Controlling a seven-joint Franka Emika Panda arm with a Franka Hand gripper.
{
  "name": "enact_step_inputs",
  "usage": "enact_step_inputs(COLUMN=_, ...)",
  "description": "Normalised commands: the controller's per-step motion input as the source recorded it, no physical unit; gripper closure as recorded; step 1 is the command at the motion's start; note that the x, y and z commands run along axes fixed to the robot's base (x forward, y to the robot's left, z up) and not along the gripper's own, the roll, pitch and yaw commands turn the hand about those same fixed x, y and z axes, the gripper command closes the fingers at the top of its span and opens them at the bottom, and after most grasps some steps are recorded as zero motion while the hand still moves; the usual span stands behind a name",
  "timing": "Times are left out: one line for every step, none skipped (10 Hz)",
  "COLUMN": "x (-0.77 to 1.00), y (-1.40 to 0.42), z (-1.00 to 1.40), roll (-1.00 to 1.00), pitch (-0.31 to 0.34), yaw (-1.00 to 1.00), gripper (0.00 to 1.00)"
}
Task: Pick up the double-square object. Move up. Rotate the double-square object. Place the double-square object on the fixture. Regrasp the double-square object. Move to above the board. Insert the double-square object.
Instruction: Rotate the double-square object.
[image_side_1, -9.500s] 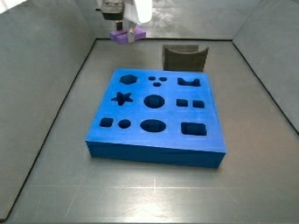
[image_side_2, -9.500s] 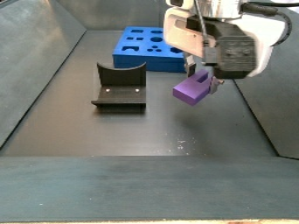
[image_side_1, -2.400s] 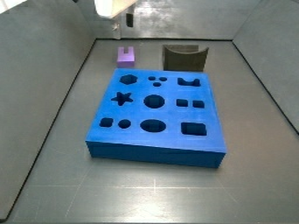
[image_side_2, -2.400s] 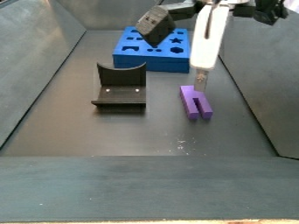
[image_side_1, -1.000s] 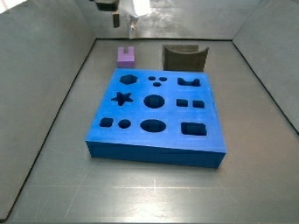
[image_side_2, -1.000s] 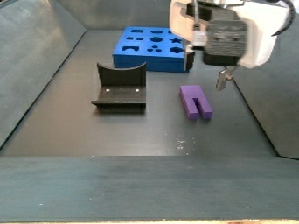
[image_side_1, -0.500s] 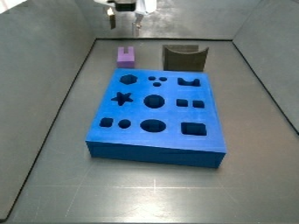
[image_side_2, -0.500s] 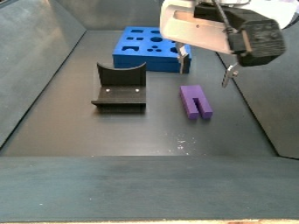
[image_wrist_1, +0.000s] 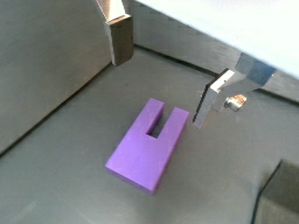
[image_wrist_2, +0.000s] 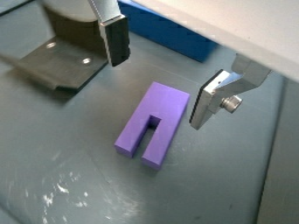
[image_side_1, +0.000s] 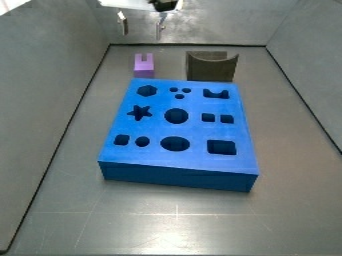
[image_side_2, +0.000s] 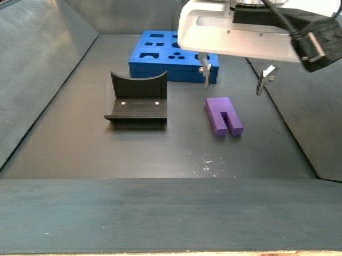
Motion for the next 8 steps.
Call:
enact_step_inputs(x=0.04, y=0.0, z=-0.04, roll=0.01, pitch=-0.056, yaw=0.88, gripper=0.0)
enact_step_inputs(x=0.04, y=0.0, z=-0.04, roll=0.01, pitch=-0.055, yaw=0.63, gripper=0.0)
enact_step_inputs(x=0.04, y=0.0, z=-0.04, roll=0.01, pitch=-0.054, yaw=0.36, gripper=0.0)
enact_step_inputs(x=0.03, y=0.0, z=-0.04, roll=0.01, pitch=-0.053, yaw=0.23, gripper=0.0)
enact_step_inputs(x=0.0, y=0.0, z=-1.0, roll=0.0, pitch=0.0, yaw=0.0, gripper=0.0)
enact_step_inputs(x=0.0, y=0.0, z=-1.0, roll=0.0, pitch=-0.004, yaw=-0.07, gripper=0.0)
enact_step_inputs(x=0.02, y=0.0, z=-1.0, roll=0.0, pitch=-0.026, yaw=-0.06, gripper=0.0)
enact_step_inputs(x=0.03, y=0.01, z=-1.0, roll=-0.01, pitch=-0.031, yaw=-0.05, gripper=0.0)
